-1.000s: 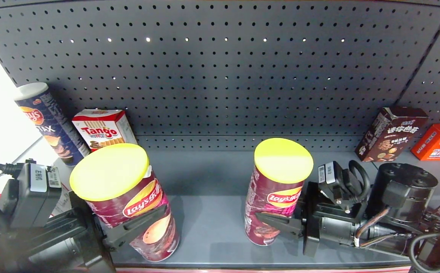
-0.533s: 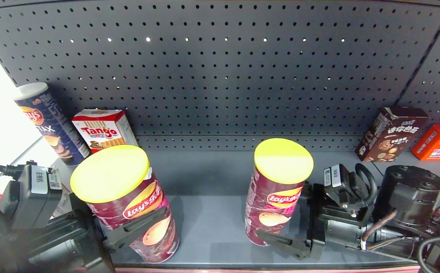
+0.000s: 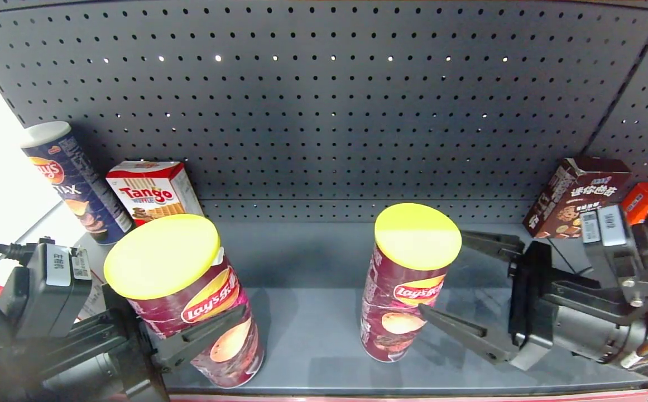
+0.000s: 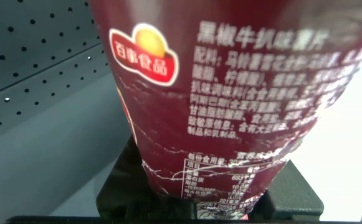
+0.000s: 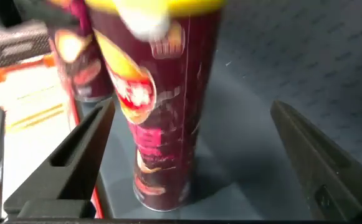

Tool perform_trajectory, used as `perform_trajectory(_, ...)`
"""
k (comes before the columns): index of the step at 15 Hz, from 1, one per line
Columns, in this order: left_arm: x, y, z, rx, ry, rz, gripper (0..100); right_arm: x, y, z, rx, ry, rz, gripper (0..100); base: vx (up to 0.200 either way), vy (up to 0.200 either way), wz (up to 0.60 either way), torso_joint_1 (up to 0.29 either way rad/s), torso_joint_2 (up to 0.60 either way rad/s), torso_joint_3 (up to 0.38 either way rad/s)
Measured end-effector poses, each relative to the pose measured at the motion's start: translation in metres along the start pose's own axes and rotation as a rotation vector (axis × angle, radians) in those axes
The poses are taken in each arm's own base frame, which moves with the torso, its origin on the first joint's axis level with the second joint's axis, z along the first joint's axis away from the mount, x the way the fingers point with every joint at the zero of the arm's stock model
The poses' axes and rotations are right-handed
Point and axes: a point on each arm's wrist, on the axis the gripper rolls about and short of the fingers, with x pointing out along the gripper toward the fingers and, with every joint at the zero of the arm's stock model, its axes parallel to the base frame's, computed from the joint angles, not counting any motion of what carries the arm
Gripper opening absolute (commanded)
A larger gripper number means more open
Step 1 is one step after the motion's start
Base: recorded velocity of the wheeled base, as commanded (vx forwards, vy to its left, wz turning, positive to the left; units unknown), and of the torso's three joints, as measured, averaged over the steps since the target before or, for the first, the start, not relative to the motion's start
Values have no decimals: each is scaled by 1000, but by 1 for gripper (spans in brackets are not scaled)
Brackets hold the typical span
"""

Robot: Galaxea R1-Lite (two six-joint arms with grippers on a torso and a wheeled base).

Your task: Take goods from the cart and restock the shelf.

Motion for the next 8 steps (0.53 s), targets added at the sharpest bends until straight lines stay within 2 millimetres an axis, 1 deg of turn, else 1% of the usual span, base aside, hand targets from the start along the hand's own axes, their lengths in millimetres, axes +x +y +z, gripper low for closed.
perform_trajectory(3,-1,0,1,3,-5,0,0,-30,9,19,-2,16,-94,100,0,0,0,0,0,0)
perform_trajectory(5,-2,-1,2,8,-12,1,0,-55,17,32,-2,34,-188,100,0,0,0,0,0,0)
perform_trajectory(7,-3,-1,3,12,-17,0,0,-84,28,38,-4,46,-274,100,0,0,0,0,0,0)
perform_trajectory(8,-3,-1,3,12,-18,0,0,-97,34,38,-5,48,-302,100,0,0,0,0,0,0)
